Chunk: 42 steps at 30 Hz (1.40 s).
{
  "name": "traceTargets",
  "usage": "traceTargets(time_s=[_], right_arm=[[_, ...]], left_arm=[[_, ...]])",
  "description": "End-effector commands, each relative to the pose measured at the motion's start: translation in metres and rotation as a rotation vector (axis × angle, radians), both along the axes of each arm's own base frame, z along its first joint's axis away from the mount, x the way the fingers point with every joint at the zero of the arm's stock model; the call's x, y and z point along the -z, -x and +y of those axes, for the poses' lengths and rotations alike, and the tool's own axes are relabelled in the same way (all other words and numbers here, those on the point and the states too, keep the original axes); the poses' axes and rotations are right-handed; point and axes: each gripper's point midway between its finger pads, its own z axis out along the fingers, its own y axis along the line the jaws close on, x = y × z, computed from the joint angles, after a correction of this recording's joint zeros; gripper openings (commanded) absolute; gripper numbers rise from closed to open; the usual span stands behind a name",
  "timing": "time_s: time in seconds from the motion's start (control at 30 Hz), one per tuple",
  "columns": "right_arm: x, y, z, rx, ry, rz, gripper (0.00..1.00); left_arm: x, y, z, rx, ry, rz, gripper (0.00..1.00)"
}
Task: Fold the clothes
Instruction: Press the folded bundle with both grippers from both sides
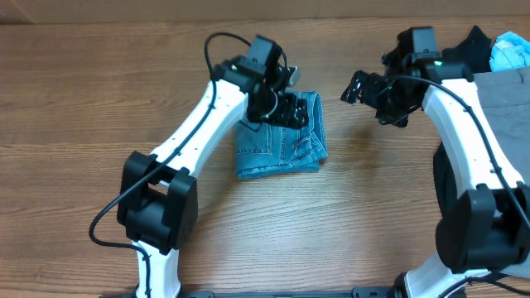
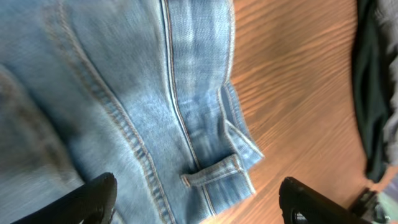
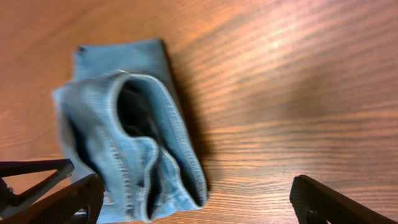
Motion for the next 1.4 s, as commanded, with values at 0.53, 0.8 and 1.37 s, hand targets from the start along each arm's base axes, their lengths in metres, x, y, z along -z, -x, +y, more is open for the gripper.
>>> traceTargets(time_s=[0.53,0.8,1.37], right_arm=[[0.012,0.032,0.127,-0.350,-0.290,-0.007,0.04],[0.100,0.042,0.129,-0.297,-0.289,0.174,0.04],[0.071,0.006,0.033,-0.060,-0.145,0.139,0.04]], left_arm=[[0.028,0.026,0.099,-0.225,-0.137,0.281,0.04],[0.081,0.057,0.079,-0.154,-0.077,0.382,0.04],[0.073,0.035,0.137,-0.268,-0.226,0.311,0.04]])
